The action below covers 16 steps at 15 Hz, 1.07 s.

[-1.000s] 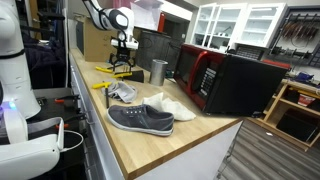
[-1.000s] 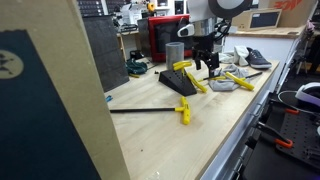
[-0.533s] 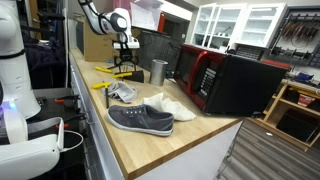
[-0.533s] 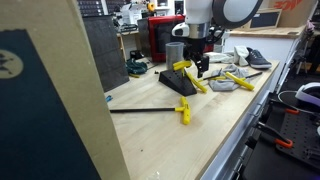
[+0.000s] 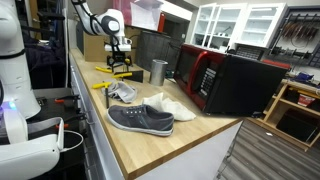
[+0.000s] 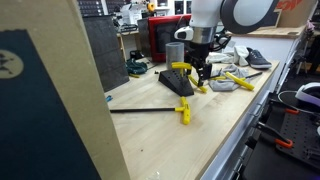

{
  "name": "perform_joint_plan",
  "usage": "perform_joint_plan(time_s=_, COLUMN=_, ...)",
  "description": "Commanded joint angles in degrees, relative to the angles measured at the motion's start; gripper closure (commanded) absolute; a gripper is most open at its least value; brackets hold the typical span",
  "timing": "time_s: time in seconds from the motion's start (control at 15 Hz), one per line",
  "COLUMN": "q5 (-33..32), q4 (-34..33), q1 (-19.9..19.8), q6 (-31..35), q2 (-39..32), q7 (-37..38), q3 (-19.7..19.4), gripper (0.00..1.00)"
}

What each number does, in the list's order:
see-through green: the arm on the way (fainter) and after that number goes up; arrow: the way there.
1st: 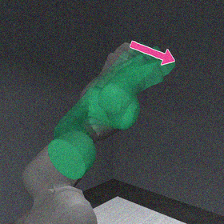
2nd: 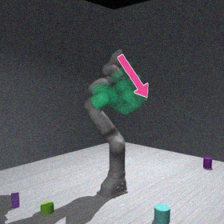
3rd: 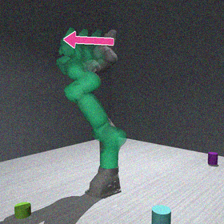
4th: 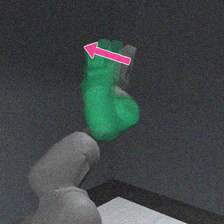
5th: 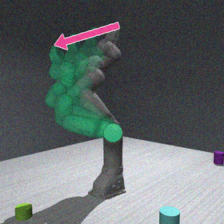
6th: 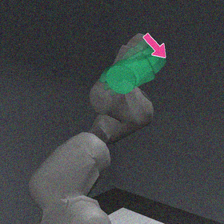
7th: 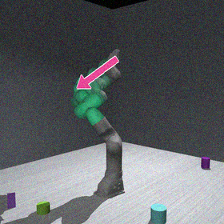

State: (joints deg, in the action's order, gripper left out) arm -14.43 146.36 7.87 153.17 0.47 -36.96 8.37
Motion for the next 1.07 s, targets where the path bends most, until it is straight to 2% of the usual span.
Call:
perform_joint_plan(time_s=0.0, q5=0.44, q4=3.78, q1=0.61, q6=0.84, q2=5.39, q7=0.22, q3=0.09, gripper=0.0)
perform_joint_plan(time_s=0.4, q5=1.09, q4=5.2, q1=1.09, q6=1.25, q2=7.54, q7=-2.11, q3=-1.14, gripper=0.0)
perform_joint_plan(time_s=1.0, q5=-0.8, q4=5.15, q1=-0.87, q6=2.55, q2=4.05, q7=-7.01, q3=-4.66, gripper=0.0)
